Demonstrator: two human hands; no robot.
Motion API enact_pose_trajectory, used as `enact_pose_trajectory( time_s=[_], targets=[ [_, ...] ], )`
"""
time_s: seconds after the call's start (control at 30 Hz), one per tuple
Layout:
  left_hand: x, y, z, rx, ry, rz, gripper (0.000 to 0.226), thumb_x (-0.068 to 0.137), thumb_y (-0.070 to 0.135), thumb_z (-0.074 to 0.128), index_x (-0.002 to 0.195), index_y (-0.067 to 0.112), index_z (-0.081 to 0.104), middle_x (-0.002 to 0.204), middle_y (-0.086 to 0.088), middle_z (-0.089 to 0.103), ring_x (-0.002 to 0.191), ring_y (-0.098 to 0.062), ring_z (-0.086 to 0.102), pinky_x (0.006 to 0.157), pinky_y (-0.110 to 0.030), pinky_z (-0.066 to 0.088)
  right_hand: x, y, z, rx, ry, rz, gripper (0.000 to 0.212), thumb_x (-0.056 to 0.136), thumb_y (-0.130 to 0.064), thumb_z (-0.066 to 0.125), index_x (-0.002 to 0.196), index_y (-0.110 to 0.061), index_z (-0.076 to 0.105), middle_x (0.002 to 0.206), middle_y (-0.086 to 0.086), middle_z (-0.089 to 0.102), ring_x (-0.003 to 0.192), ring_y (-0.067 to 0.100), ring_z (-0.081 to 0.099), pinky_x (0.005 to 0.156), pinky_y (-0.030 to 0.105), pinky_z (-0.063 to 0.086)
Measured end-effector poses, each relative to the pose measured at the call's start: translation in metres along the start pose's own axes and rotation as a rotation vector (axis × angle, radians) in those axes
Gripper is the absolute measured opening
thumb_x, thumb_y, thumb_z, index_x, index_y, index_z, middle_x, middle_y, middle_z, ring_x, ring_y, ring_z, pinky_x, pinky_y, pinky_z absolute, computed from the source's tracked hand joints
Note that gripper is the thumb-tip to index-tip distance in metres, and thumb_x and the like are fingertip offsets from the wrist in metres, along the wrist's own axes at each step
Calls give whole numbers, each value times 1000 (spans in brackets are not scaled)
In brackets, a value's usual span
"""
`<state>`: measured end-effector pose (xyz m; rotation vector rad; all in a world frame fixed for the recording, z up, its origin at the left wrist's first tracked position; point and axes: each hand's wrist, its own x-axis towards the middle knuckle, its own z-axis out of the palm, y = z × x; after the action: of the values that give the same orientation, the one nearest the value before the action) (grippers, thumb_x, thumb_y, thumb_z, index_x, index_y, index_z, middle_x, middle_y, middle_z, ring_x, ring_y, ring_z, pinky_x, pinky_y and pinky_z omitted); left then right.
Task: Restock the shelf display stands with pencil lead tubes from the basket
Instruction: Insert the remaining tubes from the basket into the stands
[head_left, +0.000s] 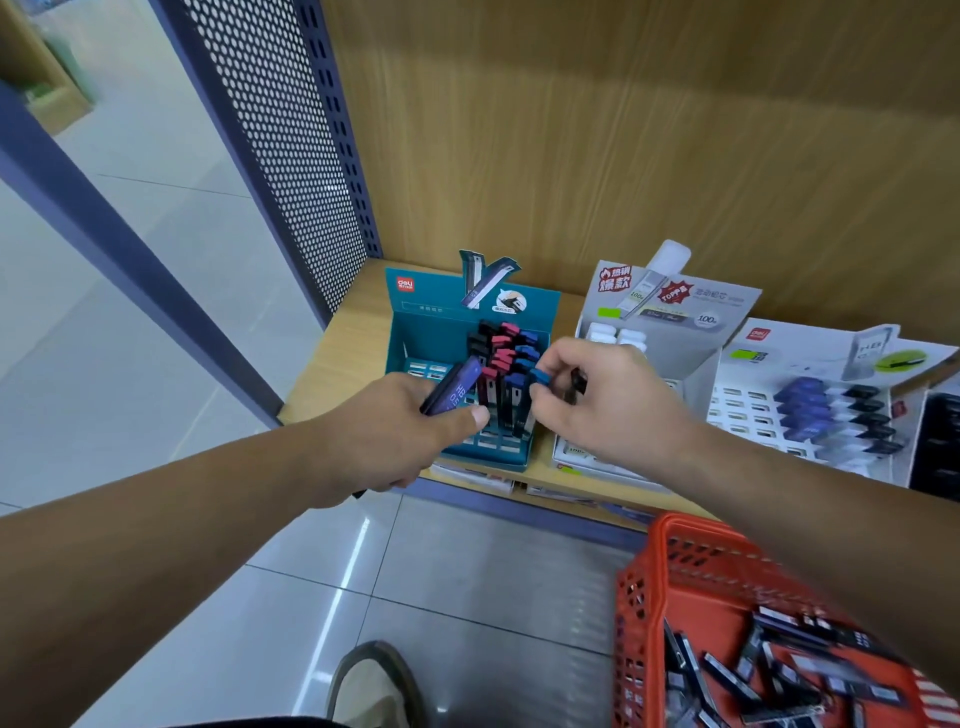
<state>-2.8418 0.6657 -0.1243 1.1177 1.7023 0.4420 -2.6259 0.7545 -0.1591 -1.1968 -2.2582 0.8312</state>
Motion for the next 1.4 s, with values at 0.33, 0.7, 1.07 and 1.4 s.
enact_pose_trajectory(
  time_s=[0.33,0.7,1.07,1.4],
  targets=[
    [0,-8,0,13,-47,-26,43,96,50,66,104,8,61,59,-9,58,44,-16,44,41,-23,29,-1,0,5,-71,-46,-15,7,91,-28,76,86,-26,72,73,-11,68,57,2,54,58,25,43],
    [-1,-10,-2,48,-45,-8,46,96,50,67,108,5,62,57,-8,57,40,-12,42,41,-22,32,2,-12,1,-268,-177,-184,3,92,-25,69,89,-24,68,76,-8,64,72,16,54,66,41,54],
    [-3,-3,-1,101,-49,-19,38,96,50,65,105,13,62,56,-4,57,36,-7,44,39,-20,35,2,-22,1,-345,-216,-97,6,94,-26,65,91,-21,66,74,-5,60,72,22,59,63,37,53],
    [-8,7,-1,71,-66,-5,43,95,50,68,106,9,64,57,-4,61,40,-7,45,41,-21,36,13,-37,-14,195,-46,190,41,109,-41,44,93,-13,69,67,2,63,55,8,54,58,32,46]
  ],
)
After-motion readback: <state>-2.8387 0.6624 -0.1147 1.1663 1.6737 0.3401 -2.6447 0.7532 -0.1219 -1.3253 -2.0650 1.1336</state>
